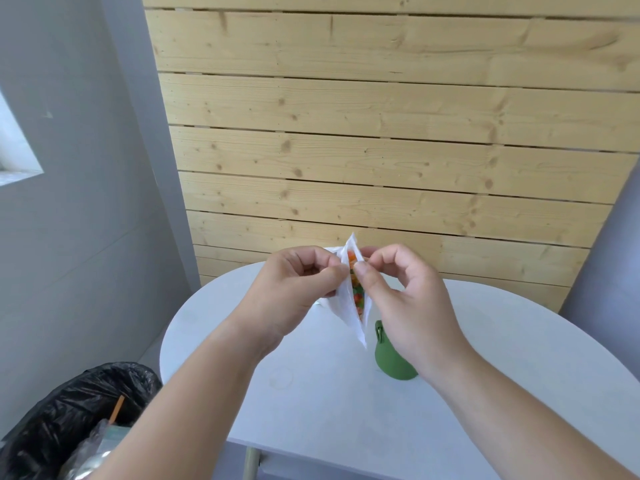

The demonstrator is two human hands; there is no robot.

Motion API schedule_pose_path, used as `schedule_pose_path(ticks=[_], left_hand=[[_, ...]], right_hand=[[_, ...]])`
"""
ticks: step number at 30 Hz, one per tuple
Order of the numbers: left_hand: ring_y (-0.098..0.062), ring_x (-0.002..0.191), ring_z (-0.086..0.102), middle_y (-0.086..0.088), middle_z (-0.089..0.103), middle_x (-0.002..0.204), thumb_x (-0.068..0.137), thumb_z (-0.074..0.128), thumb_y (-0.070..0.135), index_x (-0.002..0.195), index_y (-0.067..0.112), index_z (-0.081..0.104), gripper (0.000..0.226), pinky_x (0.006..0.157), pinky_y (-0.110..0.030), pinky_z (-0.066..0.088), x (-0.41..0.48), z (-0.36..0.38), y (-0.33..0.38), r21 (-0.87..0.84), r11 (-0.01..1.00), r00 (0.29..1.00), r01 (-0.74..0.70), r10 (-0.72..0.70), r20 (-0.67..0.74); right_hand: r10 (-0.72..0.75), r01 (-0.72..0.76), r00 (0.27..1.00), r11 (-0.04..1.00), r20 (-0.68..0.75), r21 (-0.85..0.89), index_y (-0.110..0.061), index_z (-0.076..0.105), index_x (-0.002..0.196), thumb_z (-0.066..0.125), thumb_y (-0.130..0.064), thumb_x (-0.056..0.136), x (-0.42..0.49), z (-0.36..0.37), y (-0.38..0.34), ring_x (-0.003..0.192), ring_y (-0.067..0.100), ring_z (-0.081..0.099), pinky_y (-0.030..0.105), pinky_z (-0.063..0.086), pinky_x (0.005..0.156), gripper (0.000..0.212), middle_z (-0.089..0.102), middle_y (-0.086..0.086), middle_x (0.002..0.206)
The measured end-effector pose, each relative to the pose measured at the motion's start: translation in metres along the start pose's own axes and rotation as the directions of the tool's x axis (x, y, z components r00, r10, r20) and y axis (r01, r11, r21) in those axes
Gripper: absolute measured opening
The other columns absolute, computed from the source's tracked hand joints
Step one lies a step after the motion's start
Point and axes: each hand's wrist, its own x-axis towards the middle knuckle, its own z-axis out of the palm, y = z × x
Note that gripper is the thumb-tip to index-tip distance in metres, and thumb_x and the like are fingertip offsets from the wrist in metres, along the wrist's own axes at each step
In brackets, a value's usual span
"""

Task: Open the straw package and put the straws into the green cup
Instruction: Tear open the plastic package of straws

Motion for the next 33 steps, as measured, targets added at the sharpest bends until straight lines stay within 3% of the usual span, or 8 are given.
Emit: schedule_pose_path(ticks=[3, 8, 13, 16, 20, 25, 28, 33], left_hand=[[-0.017, 0.073, 0.057, -0.009, 0.064, 0.075, 0.079, 0.071, 0.023, 0.069, 0.017, 0.071, 0.011, 0.080, -0.031, 0.051, 0.002, -0.002, 0.000, 0.018, 1.000, 0.998, 0.010, -0.009, -0.064], [-0.013, 0.073, 0.058, -0.001, 0.061, 0.076, 0.092, 0.075, 0.027, 0.082, 0.013, 0.067, 0.019, 0.078, -0.029, 0.053, 0.002, 0.003, -0.002, 0.031, 0.999, 0.995, 0.036, -0.033, -0.092], [-0.021, 0.067, 0.063, -0.003, 0.060, 0.069, 0.097, 0.058, 0.060, 0.069, 0.012, 0.059, 0.055, 0.084, -0.042, 0.061, 0.003, 0.005, -0.002, -0.003, 0.957, 0.953, 0.290, -0.289, -0.084], [-0.027, 0.071, 0.071, -0.015, 0.072, 0.073, 0.094, 0.043, 0.076, 0.063, 0.007, 0.066, 0.079, 0.088, -0.045, 0.062, 0.003, 0.001, -0.004, 0.009, 0.884, 0.884, 0.468, -0.468, -0.019], [-0.037, 0.099, 0.078, -0.027, 0.078, 0.106, 0.085, 0.039, 0.088, 0.113, -0.006, 0.070, 0.102, 0.093, -0.050, 0.060, 0.006, 0.004, -0.016, -0.167, 0.781, 0.799, 0.601, -0.588, 0.125], [-0.037, 0.129, 0.063, -0.022, 0.065, 0.141, 0.094, 0.049, 0.071, 0.146, 0.007, 0.057, 0.083, 0.114, -0.051, 0.044, 0.007, 0.018, -0.019, -0.783, 0.554, 0.951, 0.281, -0.272, 0.148], [-0.040, 0.136, 0.057, -0.026, 0.058, 0.146, 0.092, 0.060, 0.062, 0.151, -0.001, 0.047, 0.087, 0.119, -0.049, 0.038, 0.013, 0.020, -0.020, -0.915, 0.388, 0.979, 0.105, -0.201, 0.027], [-0.043, 0.133, 0.059, -0.026, 0.057, 0.147, 0.084, 0.073, 0.052, 0.152, 0.001, 0.046, 0.089, 0.118, -0.057, 0.036, 0.028, 0.016, -0.024, -0.959, 0.283, 0.971, 0.024, -0.235, -0.045]], right_hand=[[0.041, -0.042, 0.999, 0.999, -0.023, -0.004, -0.022, 0.058, 0.077, 0.067, -0.029, 0.094, 0.006, -0.004, 0.000, 0.093, 0.012, 0.071, 0.041, 0.057, 0.081, 0.021, 0.074, -0.012, 0.105], [0.078, -0.079, 0.994, 0.997, -0.076, -0.010, -0.021, 0.053, 0.082, 0.057, -0.028, 0.100, 0.011, -0.004, -0.004, 0.070, 0.016, 0.055, 0.054, 0.055, 0.072, 0.020, 0.060, -0.006, 0.073], [0.182, -0.161, 0.978, 0.969, -0.104, 0.189, -0.015, 0.052, 0.085, 0.054, -0.022, 0.103, 0.015, -0.006, -0.008, 0.072, 0.016, 0.057, 0.028, 0.053, 0.056, 0.019, 0.064, 0.000, 0.081], [0.239, -0.195, 0.968, 0.911, -0.081, 0.363, -0.012, 0.053, 0.086, 0.052, -0.019, 0.104, 0.017, -0.009, -0.011, 0.077, 0.017, 0.061, 0.028, 0.053, 0.054, 0.019, 0.066, 0.005, 0.086], [0.290, -0.223, 0.956, 0.800, -0.033, 0.557, -0.014, 0.055, 0.081, 0.050, -0.016, 0.104, 0.019, -0.010, -0.020, 0.080, 0.019, 0.062, 0.033, 0.056, 0.056, 0.023, 0.063, 0.005, 0.079], [0.353, -0.298, 0.932, 0.631, 0.076, 0.716, -0.009, 0.051, 0.087, 0.049, -0.010, 0.104, 0.014, -0.006, -0.026, 0.077, 0.020, 0.068, 0.035, 0.060, 0.061, 0.017, 0.067, 0.005, 0.072], [0.396, -0.350, 0.909, 0.552, 0.132, 0.757, -0.009, 0.051, 0.085, 0.048, -0.007, 0.103, 0.008, 0.000, -0.023, 0.074, 0.021, 0.068, 0.034, 0.060, 0.060, 0.018, 0.066, 0.008, 0.076], [0.441, -0.401, 0.879, 0.473, 0.183, 0.785, -0.007, 0.053, 0.086, 0.048, -0.007, 0.103, 0.004, 0.009, -0.019, 0.078, 0.022, 0.074, 0.035, 0.061, 0.060, 0.018, 0.072, 0.014, 0.083]])
